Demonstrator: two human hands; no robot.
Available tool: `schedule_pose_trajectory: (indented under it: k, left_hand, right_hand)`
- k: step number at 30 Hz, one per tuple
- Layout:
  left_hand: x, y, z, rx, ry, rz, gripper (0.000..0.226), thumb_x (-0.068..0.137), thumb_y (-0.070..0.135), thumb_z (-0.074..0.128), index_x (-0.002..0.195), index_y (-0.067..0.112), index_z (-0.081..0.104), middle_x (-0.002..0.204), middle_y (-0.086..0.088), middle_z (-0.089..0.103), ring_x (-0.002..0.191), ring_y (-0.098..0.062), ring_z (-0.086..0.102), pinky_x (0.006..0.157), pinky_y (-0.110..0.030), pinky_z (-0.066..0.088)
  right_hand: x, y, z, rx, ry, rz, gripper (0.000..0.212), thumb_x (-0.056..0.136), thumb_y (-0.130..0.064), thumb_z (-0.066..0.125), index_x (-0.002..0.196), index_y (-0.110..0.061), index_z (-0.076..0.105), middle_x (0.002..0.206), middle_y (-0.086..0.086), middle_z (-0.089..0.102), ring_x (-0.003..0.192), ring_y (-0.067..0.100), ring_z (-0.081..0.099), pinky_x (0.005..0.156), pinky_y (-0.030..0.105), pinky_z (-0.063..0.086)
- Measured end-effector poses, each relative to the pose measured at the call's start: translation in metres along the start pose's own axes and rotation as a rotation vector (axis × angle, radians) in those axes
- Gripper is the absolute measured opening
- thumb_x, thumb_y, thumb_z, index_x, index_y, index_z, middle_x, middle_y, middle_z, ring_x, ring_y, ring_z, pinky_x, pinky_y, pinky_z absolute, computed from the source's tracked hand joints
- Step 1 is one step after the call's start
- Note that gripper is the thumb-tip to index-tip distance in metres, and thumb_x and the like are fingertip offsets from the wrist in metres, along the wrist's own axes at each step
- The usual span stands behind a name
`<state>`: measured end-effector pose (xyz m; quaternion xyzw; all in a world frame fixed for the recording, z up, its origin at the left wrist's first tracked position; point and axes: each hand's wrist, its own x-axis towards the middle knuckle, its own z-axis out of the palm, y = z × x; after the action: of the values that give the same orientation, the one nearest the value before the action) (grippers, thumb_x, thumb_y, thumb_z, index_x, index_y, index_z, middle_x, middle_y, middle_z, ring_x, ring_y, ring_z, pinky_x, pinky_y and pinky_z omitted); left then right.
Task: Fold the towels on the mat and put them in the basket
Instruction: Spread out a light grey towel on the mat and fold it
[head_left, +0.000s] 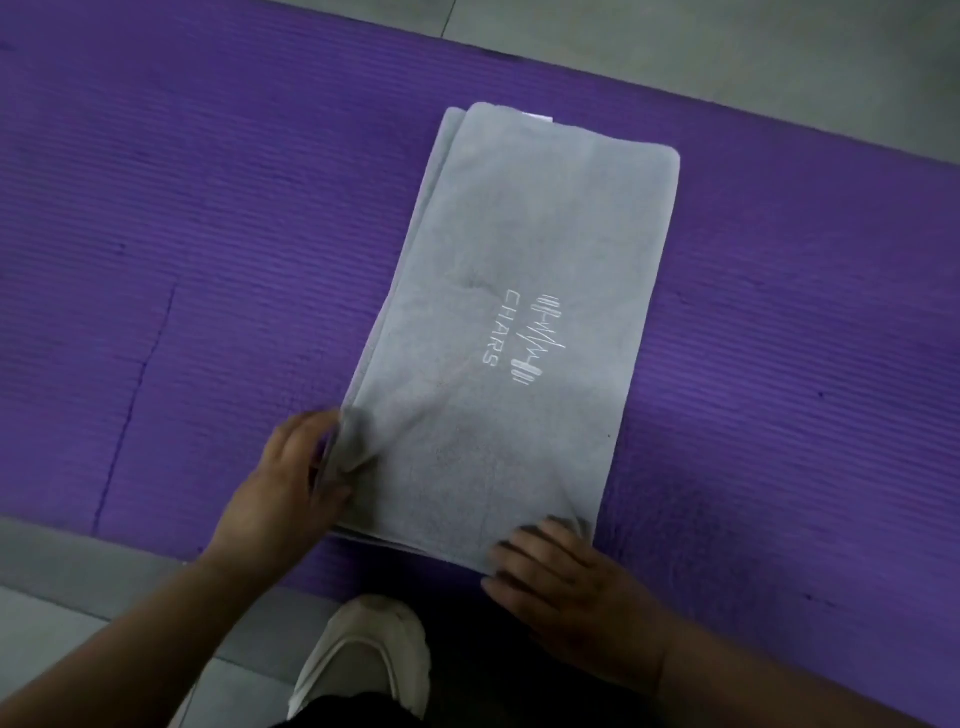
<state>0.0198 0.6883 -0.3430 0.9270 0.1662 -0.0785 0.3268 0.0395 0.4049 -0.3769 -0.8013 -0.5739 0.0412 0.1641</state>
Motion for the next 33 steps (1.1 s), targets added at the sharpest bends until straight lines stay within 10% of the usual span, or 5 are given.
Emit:
schedule_pose_trajectory:
  k: [6,16,23,27,33]
  left_hand:
    - [-0.021,-0.018,0.016,0.412,-0.218,0.654,0.048,0.093,0.055,0.026,0.123,0.023,0.045,0.13,-0.002,0.053,0.122,-0.018,0.04,0.111,-0.028,0.015]
    - [-0.004,-0.017,0.012,0.372,-0.169,0.76,0.034,0.099,0.032,0.02,0.108,0.018,0.05,0.106,-0.004,0.07,0.104,-0.015,0.054,0.099,-0.018,0.029]
    - [-0.038,0.03,-0.017,0.042,-0.45,0.45,0.029,0.065,0.034,0.051,0.093,0.03,0.043,0.071,0.01,0.063,0.07,0.002,0.056,0.058,-0.007,0.041]
    - [-0.022,0.046,-0.018,-0.354,-0.718,0.208,0.033,0.065,0.039,0.053,0.095,0.05,0.046,0.088,0.023,0.061,0.073,0.007,0.058,0.069,-0.013,0.046]
    - [0.055,0.084,-0.023,-0.3,-0.53,0.307,0.066,0.056,0.045,0.071,0.104,0.072,0.034,0.1,0.021,0.045,0.092,0.02,0.046,0.076,0.004,0.032]
  right_hand:
    - [-0.002,0.012,-0.008,-0.015,-0.099,0.041,0.028,0.077,-0.033,0.046,0.101,-0.018,0.047,0.106,0.0,0.045,0.098,0.016,0.045,0.095,0.036,0.034]
    - [0.035,0.008,-0.027,0.126,-0.25,0.29,0.024,0.058,-0.014,0.029,0.075,-0.024,0.044,0.06,-0.01,0.057,0.051,0.007,0.055,0.045,0.013,0.041]
    - [0.011,0.025,-0.089,0.92,-0.625,0.584,0.033,0.053,-0.034,0.041,0.08,-0.052,0.048,0.064,-0.029,0.055,0.059,-0.007,0.049,0.056,0.008,0.034]
    - [0.009,0.045,-0.117,1.096,-0.442,0.816,0.019,0.062,-0.011,0.058,0.069,-0.029,0.058,0.062,-0.027,0.061,0.056,-0.011,0.051,0.053,0.005,0.036]
    - [0.043,0.105,-0.125,0.856,-0.019,1.042,0.023,0.084,0.004,0.058,0.087,-0.019,0.057,0.072,-0.01,0.054,0.048,-0.012,0.049,0.052,0.0,0.037]
